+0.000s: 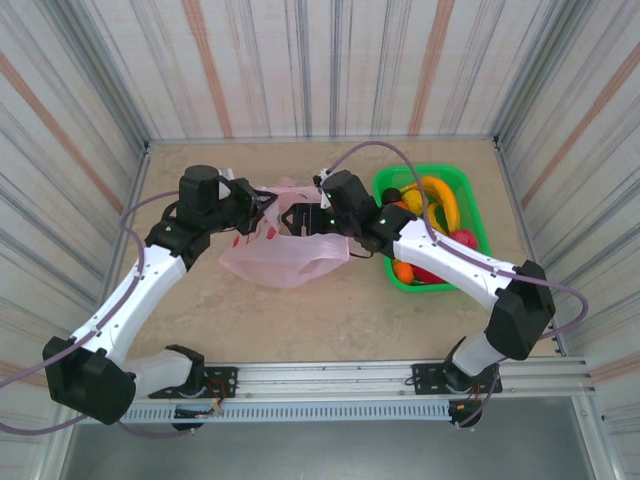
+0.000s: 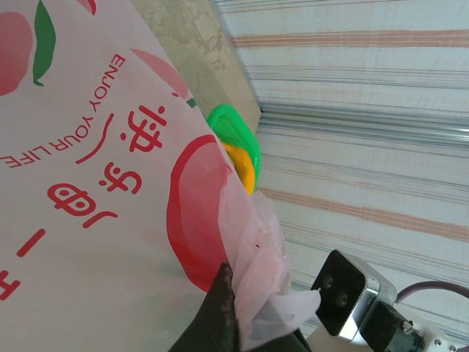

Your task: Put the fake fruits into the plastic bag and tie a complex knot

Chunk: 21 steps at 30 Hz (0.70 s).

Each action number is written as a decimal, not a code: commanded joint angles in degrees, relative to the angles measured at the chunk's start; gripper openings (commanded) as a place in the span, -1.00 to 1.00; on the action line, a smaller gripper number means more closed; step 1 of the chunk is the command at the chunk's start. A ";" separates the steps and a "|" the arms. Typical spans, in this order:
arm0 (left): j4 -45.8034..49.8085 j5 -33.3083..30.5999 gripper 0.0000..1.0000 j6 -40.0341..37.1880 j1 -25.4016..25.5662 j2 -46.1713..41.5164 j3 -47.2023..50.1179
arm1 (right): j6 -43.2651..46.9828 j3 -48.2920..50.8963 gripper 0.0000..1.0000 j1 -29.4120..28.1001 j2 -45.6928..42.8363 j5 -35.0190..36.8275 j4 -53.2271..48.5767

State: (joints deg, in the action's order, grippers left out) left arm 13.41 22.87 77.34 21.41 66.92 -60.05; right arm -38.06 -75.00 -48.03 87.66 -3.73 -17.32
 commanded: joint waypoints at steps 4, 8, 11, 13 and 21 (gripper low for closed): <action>0.41 -1.12 -1.00 -0.81 0.21 -0.17 -0.83 | 1.28 1.21 0.98 -0.06 -3.39 2.66 -4.88; 0.38 -0.99 -1.00 -0.70 0.23 0.12 -0.89 | 0.71 2.24 0.98 0.62 -5.33 2.99 -6.81; 0.28 -0.92 -1.00 -0.61 0.14 0.36 -0.93 | 0.45 3.39 0.98 1.31 -7.27 3.10 -9.01; 0.38 -0.94 -1.00 -0.67 0.00 0.38 -0.99 | -0.04 4.42 0.98 1.70 -8.92 3.45 -10.49; 0.63 -0.53 -1.00 -0.35 -1.60 0.01 -0.59 | -1.22 7.65 0.98 2.81 -15.07 3.34 -18.67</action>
State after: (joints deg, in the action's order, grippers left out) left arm 13.43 22.70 77.36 20.40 66.96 -60.05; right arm -38.52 -68.29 -45.58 74.98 -1.13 -30.22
